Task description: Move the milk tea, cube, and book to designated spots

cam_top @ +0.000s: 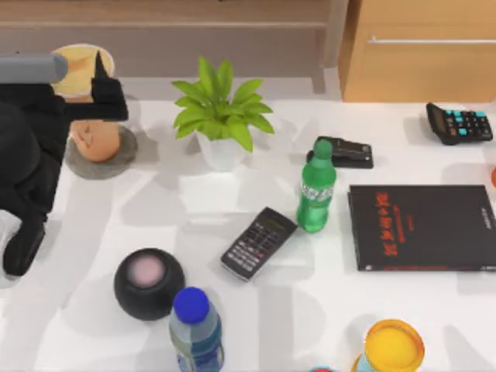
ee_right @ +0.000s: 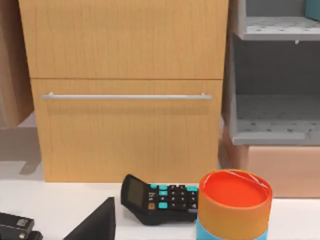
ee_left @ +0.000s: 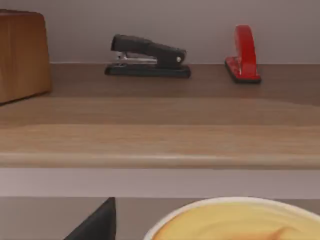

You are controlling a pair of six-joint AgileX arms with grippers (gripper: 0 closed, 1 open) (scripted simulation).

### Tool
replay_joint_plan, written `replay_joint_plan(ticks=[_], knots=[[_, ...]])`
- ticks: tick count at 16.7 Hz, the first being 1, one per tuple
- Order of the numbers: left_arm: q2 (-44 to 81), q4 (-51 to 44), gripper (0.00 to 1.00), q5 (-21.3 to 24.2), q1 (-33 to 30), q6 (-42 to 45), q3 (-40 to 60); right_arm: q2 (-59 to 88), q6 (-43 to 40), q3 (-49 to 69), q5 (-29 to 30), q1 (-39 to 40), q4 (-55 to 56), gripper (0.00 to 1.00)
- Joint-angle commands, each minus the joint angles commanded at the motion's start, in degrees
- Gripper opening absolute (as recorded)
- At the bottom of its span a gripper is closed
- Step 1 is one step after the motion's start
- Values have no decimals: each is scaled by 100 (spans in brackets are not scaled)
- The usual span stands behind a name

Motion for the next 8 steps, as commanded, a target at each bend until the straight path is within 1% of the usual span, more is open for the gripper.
replay_joint_plan(ticks=[2, 4, 8], knots=[[-160, -589, 100, 11, 139, 90, 375, 0, 0, 0, 0, 0, 0, 100], [-303, -1418, 100, 27, 349, 205, 825, 0, 0, 0, 0, 0, 0, 100], [-521, -3633, 100, 92, 878, 476, 1833, 0, 0, 0, 0, 0, 0, 100]])
